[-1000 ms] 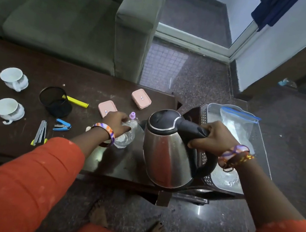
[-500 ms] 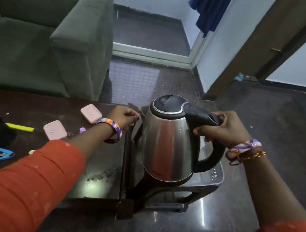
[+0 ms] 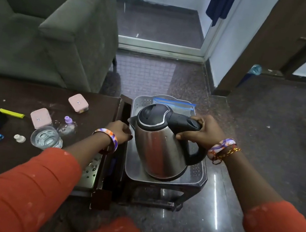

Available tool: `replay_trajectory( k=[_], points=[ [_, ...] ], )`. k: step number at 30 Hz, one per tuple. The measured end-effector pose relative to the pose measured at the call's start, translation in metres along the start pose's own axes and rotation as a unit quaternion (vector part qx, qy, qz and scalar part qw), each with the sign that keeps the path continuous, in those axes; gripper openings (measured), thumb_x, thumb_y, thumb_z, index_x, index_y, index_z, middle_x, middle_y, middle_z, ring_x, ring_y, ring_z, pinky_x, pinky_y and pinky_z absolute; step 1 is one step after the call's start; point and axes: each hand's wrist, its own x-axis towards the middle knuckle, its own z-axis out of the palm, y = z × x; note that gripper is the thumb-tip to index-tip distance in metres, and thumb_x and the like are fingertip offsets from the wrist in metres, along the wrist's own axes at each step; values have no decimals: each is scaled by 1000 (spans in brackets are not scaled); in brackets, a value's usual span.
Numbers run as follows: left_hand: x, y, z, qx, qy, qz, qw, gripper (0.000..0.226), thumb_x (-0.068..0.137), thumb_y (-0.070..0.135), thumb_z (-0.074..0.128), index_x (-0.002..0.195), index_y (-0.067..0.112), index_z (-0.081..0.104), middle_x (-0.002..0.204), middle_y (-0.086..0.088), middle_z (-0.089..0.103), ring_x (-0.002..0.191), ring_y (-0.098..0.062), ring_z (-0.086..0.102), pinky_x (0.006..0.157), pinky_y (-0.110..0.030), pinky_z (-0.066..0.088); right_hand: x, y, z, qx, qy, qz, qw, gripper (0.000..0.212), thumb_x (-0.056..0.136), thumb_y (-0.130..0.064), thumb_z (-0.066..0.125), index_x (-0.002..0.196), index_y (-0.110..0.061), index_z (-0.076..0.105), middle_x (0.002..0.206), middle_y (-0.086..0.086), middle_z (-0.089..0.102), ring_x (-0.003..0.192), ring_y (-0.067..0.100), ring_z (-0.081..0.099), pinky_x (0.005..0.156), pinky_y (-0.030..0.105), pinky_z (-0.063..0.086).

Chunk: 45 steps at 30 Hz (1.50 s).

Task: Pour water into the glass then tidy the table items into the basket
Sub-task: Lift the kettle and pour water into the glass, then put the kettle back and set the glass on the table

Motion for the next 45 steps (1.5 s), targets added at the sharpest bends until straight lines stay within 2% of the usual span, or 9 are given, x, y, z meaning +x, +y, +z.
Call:
replay_trajectory(
  k=[4,7,11,15,19,24,29,39,45],
  points=[
    [-2,6,6,42,16,-28,999,27,84,22,60,100,1,68,108,-22,68,103,-34,62,75,-27,40,4,29,4,40,-30,-6,999,24,65,-7,82,74,3,62,60,0,52,53,4,46,52,20,36],
    [-2,8,7,55,24,-37,998,28,85,23,58,99,0,67,107,-23,67,102,-36,62,75,-29,41,7,45,4,64,-56,-5,996,20,65,-3,82,72,-5,63,62,-5,56,58,2,51,57,17,39],
    [-3,5,8,74,23,-39,996,20,86,17,55,76,6,68,91,-21,67,93,-35,63,73,-30,43,6,64,4,64,-82,0,995,30,64,0,81,70,-22,62,63,-12,62,63,0,56,64,16,44],
    [-2,3,11,75,14,-23,997,23,83,8,58,103,6,69,109,-15,70,105,-28,63,89,-28,46,1,79,-2,53,-80,29,995,26,65,3,80,85,2,64,77,8,62,73,12,57,71,28,44],
    [0,4,13,75,4,-14,997,25,83,6,58,106,6,68,111,-14,70,106,-27,63,92,-28,46,3,78,-9,-30,-112,40,992,24,66,-2,79,80,-12,62,73,2,60,68,12,54,66,26,42],
    [2,9,5,72,5,15,997,24,83,6,59,105,5,68,109,-15,70,105,-28,63,92,-29,46,5,54,-16,-159,-147,73,974,35,66,-18,80,96,-15,61,92,4,62,87,19,58,78,33,48],
    [0,19,-13,30,29,49,998,27,82,6,61,108,5,67,112,-15,69,108,-27,62,98,-30,45,4,2,-22,-229,-84,24,970,66,66,-29,81,124,-18,53,115,2,59,104,18,54,91,30,45],
    [-31,-33,-74,-44,88,62,993,30,81,9,65,110,3,65,114,-15,68,110,-27,62,100,-33,46,32,-127,55,-260,-117,-150,947,54,74,-34,75,121,-14,58,117,6,65,107,21,61,88,29,46],
    [-49,-122,-110,-96,122,-27,988,23,79,5,66,102,1,67,96,-9,66,92,-16,58,80,-25,41,62,-161,150,-268,-211,-175,924,41,78,-31,71,114,-13,63,113,8,68,103,24,64,88,29,48]
  ],
)
